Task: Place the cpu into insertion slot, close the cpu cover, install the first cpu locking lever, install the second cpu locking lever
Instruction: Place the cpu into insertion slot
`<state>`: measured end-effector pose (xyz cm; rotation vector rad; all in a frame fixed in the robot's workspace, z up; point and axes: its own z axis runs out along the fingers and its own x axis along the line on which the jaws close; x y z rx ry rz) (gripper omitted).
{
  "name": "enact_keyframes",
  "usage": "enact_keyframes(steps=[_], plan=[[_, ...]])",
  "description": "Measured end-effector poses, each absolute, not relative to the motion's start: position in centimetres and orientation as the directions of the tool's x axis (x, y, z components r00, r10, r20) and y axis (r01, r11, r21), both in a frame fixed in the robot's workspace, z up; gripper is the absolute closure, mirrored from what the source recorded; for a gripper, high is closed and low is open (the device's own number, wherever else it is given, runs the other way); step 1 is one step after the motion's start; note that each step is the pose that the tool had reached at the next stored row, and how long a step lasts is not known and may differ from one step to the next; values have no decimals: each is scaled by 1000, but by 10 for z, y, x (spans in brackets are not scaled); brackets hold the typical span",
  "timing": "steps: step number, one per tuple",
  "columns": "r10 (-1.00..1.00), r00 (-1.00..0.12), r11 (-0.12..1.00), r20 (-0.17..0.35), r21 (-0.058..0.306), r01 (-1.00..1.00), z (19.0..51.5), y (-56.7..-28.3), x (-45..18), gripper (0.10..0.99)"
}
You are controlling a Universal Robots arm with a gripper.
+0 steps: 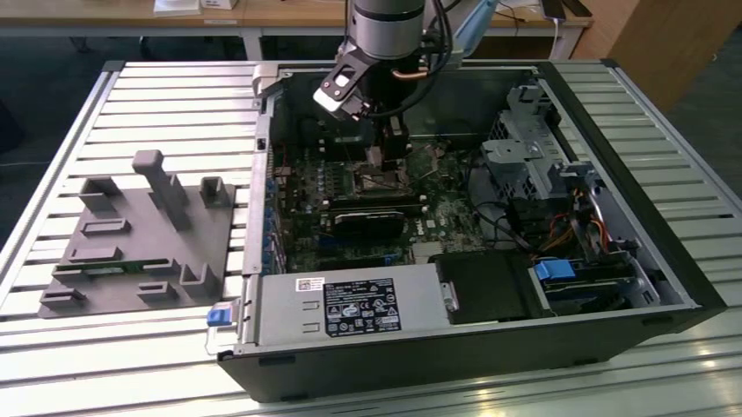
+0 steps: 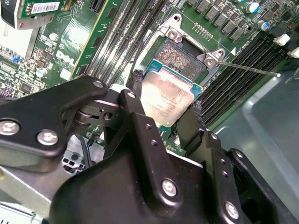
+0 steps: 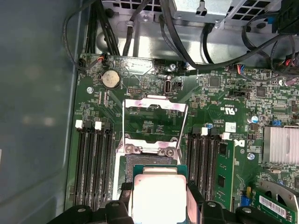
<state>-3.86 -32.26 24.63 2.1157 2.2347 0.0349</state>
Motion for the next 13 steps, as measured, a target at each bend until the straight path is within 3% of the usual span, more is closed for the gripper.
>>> enact_keyframes(steps=[13], plan=[[998, -55, 57, -31, 60, 997, 235, -321, -39, 549]])
